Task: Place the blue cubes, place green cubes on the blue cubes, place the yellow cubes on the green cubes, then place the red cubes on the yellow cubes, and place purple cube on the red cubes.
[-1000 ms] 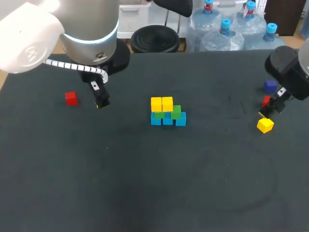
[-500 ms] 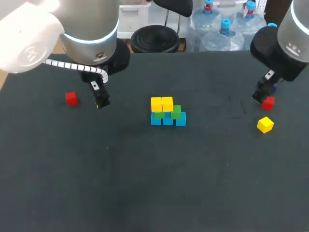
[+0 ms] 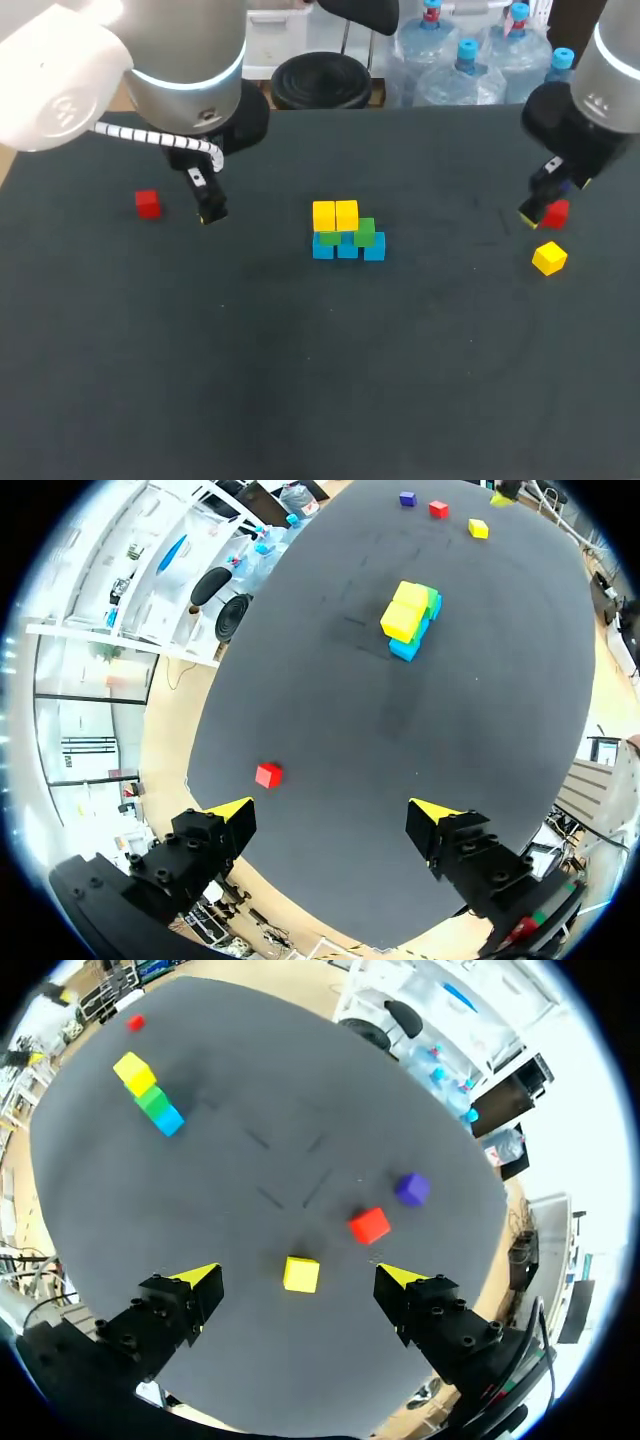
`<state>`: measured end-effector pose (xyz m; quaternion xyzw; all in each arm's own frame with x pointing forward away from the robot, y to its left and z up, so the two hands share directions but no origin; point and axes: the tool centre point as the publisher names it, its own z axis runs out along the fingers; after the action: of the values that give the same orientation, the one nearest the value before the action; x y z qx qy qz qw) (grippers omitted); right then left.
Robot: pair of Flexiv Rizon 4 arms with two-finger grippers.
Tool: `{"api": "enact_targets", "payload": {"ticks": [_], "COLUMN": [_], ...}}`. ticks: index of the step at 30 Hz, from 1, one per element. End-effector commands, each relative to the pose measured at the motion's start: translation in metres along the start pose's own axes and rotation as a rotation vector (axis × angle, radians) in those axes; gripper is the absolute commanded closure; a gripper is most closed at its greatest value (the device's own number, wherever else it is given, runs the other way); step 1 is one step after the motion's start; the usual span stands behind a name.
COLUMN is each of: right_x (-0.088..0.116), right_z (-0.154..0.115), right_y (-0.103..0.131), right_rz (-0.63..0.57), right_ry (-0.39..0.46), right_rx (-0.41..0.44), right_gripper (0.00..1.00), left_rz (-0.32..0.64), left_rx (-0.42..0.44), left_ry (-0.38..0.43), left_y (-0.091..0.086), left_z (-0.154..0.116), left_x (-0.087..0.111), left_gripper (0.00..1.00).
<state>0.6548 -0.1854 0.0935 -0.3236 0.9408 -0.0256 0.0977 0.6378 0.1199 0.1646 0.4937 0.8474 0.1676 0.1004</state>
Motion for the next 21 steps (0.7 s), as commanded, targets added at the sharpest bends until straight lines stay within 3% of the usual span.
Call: {"api": "enact_targets", "payload": {"ticks": [1,8,21], "right_x": [-0.013,-0.005,0.031], "right_z": [0.03,0.05,0.063], "right_y": [-0.003,-0.004,-0.006], "right_rz": [0.009,0.02,0.072], "right_ry": [0.029,0.059,0.125], "right_rx": [-0.04,-0.061,-0.085], "right_gripper": [0.0,0.0,0.0], "left_rz": [0.002,0.002,0.002], "left_rx": [0.001,0.001,0.001], "left_ry": [0.0,0.0,0.0], "left_y": [0.001,0.001,0.001], "left_z": [0.0,0.0,0.0], "left_x": [0.0,0.0,0.0], "left_gripper": [0.0,0.0,0.0]}}
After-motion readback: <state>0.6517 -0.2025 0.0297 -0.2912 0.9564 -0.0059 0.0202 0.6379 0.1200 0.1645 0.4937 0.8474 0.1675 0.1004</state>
